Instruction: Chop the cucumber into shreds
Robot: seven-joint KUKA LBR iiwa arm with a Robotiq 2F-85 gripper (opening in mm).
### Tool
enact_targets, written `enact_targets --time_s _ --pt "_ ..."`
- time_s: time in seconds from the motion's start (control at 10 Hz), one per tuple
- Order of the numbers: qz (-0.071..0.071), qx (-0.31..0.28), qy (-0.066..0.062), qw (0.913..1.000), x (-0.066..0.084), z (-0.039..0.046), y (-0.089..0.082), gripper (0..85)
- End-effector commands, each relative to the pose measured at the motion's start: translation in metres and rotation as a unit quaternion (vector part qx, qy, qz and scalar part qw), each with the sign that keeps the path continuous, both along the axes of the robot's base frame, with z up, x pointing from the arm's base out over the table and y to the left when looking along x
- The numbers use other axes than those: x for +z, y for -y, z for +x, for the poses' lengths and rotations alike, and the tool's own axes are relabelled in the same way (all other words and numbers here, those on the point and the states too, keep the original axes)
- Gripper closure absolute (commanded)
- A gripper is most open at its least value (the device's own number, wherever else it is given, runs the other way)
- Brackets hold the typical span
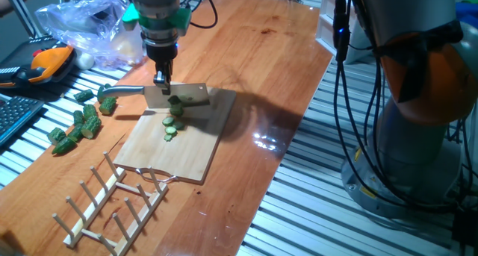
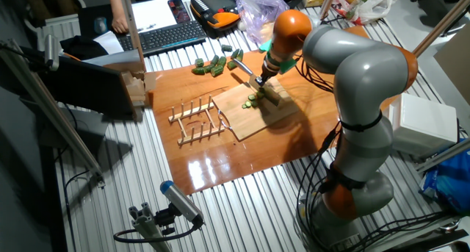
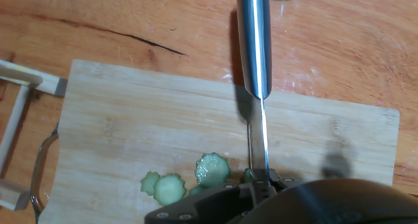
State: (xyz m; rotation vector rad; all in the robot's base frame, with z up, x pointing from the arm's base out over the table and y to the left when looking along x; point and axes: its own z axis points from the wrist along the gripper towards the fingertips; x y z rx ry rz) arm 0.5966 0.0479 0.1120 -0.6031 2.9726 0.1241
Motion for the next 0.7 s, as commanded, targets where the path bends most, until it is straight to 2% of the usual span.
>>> enact_targets --time_s 0.0,0.4,0.5,0.6 --pt "0.0 -0.001 0.002 1.0 -0.004 -0.0015 -0.001 85.0" --pt "0.007 0.004 0.017 0.9998 -0.021 -0.0026 0.004 85.0" --pt "0.008 0.004 0.017 0.9998 -0.022 -0.0021 0.005 85.0" --pt "0.008 0.002 0.012 0.9999 -0.014 -0.0007 0.004 85.0"
